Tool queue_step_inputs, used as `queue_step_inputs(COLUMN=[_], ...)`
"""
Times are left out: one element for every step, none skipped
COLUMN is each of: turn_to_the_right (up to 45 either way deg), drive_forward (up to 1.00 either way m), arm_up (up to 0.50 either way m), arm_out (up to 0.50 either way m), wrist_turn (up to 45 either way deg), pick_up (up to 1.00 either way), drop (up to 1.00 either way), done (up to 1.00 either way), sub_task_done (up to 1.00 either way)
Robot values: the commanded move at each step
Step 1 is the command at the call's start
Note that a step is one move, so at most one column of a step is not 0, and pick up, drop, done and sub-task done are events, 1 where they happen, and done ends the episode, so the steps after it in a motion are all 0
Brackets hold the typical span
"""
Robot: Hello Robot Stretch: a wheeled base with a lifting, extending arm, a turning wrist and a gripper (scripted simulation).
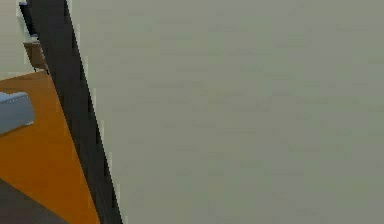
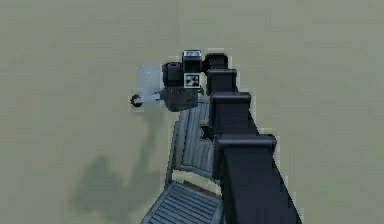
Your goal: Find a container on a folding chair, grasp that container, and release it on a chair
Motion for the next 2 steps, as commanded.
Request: queue_step_inputs(turn_to_the_right=[0.0, 0.0], drive_forward=[0.00, 0.00], arm_up=[0.00, 0.00], arm_out=[0.00, 0.00], wrist_turn=[-45.0, -45.0], pick_up=[0.00, 0.00], drop=[0.00, 0.00], done=[0.00, 0.00], sub_task_done=[0.00, 0.00])
